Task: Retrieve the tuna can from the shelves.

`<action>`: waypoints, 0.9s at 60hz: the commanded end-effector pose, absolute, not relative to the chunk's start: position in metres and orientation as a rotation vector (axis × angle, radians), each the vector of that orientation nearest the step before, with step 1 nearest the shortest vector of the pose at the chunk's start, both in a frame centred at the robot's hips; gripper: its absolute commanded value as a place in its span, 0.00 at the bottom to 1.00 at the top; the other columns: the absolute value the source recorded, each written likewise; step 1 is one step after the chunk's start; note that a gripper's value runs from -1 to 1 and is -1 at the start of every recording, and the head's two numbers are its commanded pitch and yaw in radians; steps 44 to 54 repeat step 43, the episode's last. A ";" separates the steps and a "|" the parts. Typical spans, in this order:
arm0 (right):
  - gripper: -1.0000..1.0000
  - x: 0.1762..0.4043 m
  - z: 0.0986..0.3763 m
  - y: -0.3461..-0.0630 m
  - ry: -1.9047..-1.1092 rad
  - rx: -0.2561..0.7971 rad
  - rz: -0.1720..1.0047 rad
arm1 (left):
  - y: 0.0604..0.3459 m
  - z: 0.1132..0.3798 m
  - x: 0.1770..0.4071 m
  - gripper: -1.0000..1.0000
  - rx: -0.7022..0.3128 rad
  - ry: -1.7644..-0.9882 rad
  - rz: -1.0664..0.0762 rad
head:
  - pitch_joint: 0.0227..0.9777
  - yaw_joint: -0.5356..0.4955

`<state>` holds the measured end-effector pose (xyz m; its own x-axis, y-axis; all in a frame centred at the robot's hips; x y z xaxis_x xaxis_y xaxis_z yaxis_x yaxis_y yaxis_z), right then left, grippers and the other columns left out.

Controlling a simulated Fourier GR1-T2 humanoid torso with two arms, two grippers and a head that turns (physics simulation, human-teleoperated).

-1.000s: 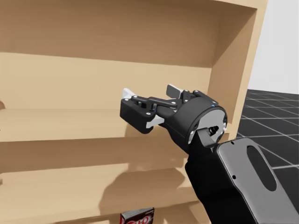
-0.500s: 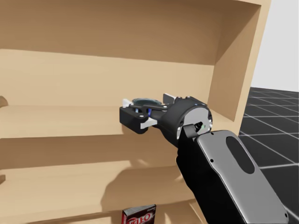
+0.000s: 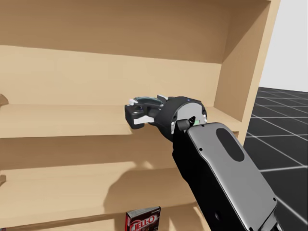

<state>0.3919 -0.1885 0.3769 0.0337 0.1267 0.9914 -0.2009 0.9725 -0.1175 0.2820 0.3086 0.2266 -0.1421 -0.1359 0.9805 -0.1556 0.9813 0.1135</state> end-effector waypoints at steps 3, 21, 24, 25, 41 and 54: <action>0.98 0.395 0.346 -0.199 -1.331 -0.014 0.227 | 0.309 0.226 0.282 0.00 0.219 -1.719 0.015 | 0.33 0.21; 0.97 0.354 0.362 -0.221 -1.413 -0.055 0.225 | 0.308 0.226 0.283 0.00 0.220 -1.719 0.014 | 0.34 0.21; 0.98 0.342 0.364 -0.223 -1.426 -0.055 0.232 | 0.308 0.226 0.283 0.00 0.221 -1.720 0.013 | 0.34 0.21; 0.97 0.337 0.364 -0.224 -1.434 -0.063 0.240 | 0.308 0.226 0.283 0.00 0.221 -1.720 0.013 | 0.34 0.20; 0.98 0.275 0.357 -0.232 -1.475 -0.139 0.326 | 0.308 0.226 0.283 0.00 0.224 -1.722 0.007 | 0.36 0.20; 0.98 0.265 0.357 -0.235 -1.488 -0.146 0.331 | 0.307 0.225 0.283 0.00 0.224 -1.722 0.006 | 0.36 0.20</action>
